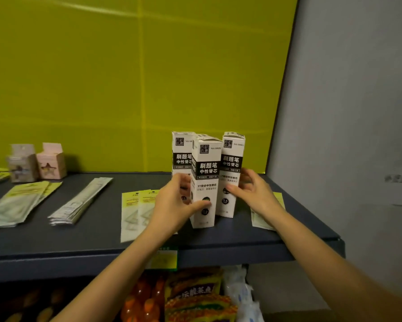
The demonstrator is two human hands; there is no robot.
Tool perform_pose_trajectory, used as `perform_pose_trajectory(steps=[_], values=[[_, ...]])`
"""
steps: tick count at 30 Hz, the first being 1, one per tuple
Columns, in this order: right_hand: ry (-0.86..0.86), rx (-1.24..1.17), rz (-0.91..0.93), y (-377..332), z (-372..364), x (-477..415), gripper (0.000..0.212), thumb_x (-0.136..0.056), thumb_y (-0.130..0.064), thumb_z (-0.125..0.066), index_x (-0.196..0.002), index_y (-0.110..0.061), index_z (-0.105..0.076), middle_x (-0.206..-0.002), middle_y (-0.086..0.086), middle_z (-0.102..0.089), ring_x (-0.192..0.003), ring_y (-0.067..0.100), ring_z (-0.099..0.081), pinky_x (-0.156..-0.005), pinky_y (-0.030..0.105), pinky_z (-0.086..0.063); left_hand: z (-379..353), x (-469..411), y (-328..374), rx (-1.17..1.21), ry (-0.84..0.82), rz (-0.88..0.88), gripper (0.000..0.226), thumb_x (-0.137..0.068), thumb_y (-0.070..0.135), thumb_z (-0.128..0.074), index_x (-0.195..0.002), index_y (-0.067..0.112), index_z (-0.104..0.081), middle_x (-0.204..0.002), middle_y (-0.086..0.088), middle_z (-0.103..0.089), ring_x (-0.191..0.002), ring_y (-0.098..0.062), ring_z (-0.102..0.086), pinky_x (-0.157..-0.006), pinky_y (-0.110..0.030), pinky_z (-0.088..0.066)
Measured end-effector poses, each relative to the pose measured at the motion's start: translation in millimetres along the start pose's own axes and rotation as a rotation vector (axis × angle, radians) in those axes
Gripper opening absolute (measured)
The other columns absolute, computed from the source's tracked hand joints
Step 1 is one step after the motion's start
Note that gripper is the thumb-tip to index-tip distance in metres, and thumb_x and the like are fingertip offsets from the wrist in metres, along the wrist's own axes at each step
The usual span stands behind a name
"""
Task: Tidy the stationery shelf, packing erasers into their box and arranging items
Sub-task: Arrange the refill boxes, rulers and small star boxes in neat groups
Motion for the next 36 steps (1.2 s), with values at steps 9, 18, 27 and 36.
perform_pose_trajectory(steps=[9,18,27,36], values=[[-0.099,-0.065,0.011,8.7,-11.6,-16.9,0.059,-0.08,-0.016,-0.069,-0.132,-0.012,-0.042,-0.124,0.001,-0.056,-0.104,0.01,-0.055,-0.088,0.023,-0.045,1.3,-1.9,-6.6,-0.152,0.11,0.004,0.052,-0.064,0.032,-0.08,-0.106,0.019,-0.051,-0.108,0.004,-0.06,-0.092,-0.01,-0.057,-0.078,-0.035,-0.057],[-0.026,0.264,-0.043,34.4,34.8,0.2,0.068,-0.079,-0.029,-0.069,-0.138,-0.016,-0.038,-0.142,0.004,-0.045,-0.129,0.02,-0.044,-0.104,0.035,-0.038,33.5,15.9,-31.3,-0.402,0.063,0.132,0.051,-0.075,0.042,-0.069,-0.114,0.016,-0.051,-0.115,0.001,-0.057,-0.103,-0.017,-0.055,-0.086,-0.035,-0.049],[-0.064,0.844,-0.344,87.7,63.2,19.0,0.094,-0.072,-0.075,-0.042,-0.136,-0.007,-0.036,-0.14,0.015,-0.043,-0.126,0.033,-0.04,-0.1,0.043,-0.039,51.3,29.0,-78.4,-0.87,-0.039,0.484,0.106,-0.063,0.083,-0.04,-0.132,0.003,-0.033,-0.133,-0.015,-0.05,-0.126,-0.032,-0.038,-0.096,-0.043,-0.04],[-0.154,0.701,-0.329,78.2,43.5,5.4,0.084,-0.073,-0.056,-0.065,-0.135,-0.009,-0.034,-0.138,0.014,-0.044,-0.127,0.03,-0.041,-0.104,0.04,-0.034,53.7,14.4,-86.2,-0.52,-0.09,0.576,0.092,-0.063,0.045,-0.079,-0.129,0.003,-0.03,-0.132,-0.019,-0.047,-0.125,-0.034,-0.041,-0.095,-0.04,-0.04]])
Point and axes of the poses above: each hand's wrist, its own x-axis away from the middle knuckle, its own z-axis out of the back of the hand, y = z × x, the point moved 9 cm from there along -x, towards the middle knuckle
